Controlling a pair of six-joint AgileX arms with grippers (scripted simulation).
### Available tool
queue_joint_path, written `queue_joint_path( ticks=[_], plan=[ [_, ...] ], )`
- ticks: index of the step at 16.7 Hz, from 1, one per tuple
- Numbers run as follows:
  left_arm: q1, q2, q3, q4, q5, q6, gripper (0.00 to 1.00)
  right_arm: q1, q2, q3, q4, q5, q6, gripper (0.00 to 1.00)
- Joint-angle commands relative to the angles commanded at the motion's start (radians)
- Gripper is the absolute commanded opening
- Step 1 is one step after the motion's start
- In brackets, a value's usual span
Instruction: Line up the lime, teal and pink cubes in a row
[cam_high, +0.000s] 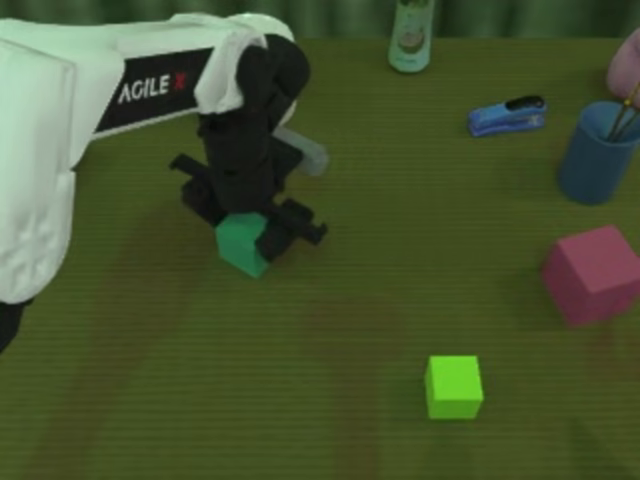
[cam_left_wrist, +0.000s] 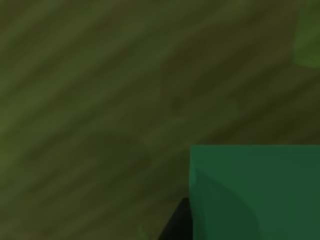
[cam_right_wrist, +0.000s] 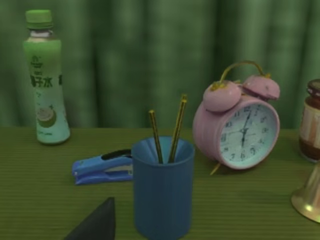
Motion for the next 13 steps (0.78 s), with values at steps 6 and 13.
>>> queue_joint_path(
  ticks=[6,13],
  plan=[
    [0.002,-0.026,0.023,-0.024,0.004,-0.001,0.0,0.0,0.0,0.0,0.0,0.0,0.0,1.0],
    [0.02,-0.08,0.184,-0.243,0.003,-0.003,0.0,0.0,0.0,0.0,0.0,0.0,0.0,1.0]
  ],
)
